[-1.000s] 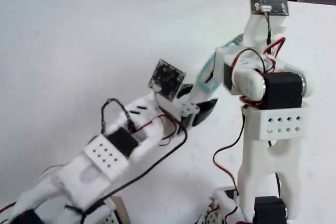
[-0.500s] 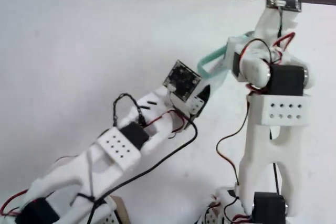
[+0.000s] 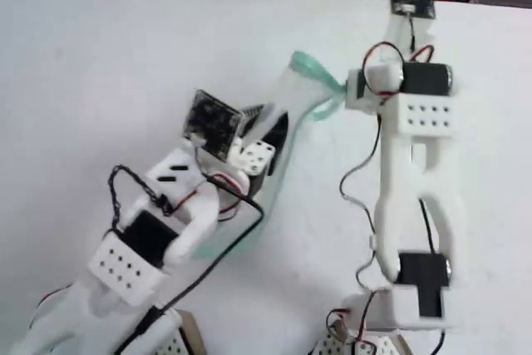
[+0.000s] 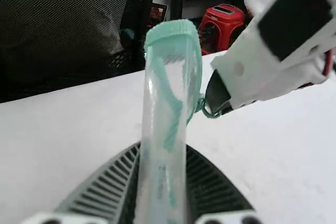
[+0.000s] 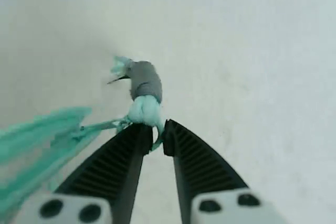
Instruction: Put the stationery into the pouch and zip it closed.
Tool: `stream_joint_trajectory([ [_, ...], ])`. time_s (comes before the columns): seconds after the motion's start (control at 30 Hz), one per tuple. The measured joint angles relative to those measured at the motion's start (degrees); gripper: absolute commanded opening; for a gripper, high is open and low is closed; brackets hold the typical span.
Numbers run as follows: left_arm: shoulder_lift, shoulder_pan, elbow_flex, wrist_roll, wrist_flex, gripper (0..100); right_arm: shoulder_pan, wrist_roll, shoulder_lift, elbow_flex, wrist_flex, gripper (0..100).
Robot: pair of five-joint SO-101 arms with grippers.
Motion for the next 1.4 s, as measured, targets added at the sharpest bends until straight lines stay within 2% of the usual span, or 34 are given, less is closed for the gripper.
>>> stream_joint_trajectory([
  [0.27,11.6,0.1,-0.4,0.1,-1.8,3,0.2,1.1,4.3,2.0,0.0,1.8],
  [0.4,17.1,1.2,-1.3,-2.8,-2.7,3,1.8,1.1,4.3,2.2,-2.1,1.8],
  [0.6,17.9,7.0,-1.3,-3.6,-2.6,3,6.2,1.2,-0.8,2.2,-5.9,1.8],
  [0.77,17.1,13.0,0.6,-3.8,-3.3,3,5.7,1.2,-3.2,2.2,-8.0,1.8],
  [0.97,17.2,13.0,0.9,-4.0,-3.3,3,4.3,1.2,-3.5,2.2,-8.6,2.2],
  [1.03,17.2,11.8,0.9,-4.0,-3.3,3,5.1,1.5,-3.5,2.2,-8.6,5.3],
  [1.1,17.2,11.1,0.9,-4.0,-3.3,3,6.9,3.9,-3.5,2.2,-8.6,9.1],
  [1.17,17.2,10.3,0.9,-4.0,-3.3,3,8.4,8.0,-3.5,3.3,-8.6,5.6],
  [1.23,17.2,9.4,1.0,-4.0,-3.3,3,8.8,16.5,-3.6,5.9,-9.0,1.8],
  [1.33,17.2,9.1,1.1,-4.0,-3.3,3,10.2,30.2,-4.4,12.7,-14.2,4.4],
  [1.4,17.2,9.1,1.1,-4.0,-3.3,3,12.0,31.4,-5.5,18.5,-21.2,7.8],
])
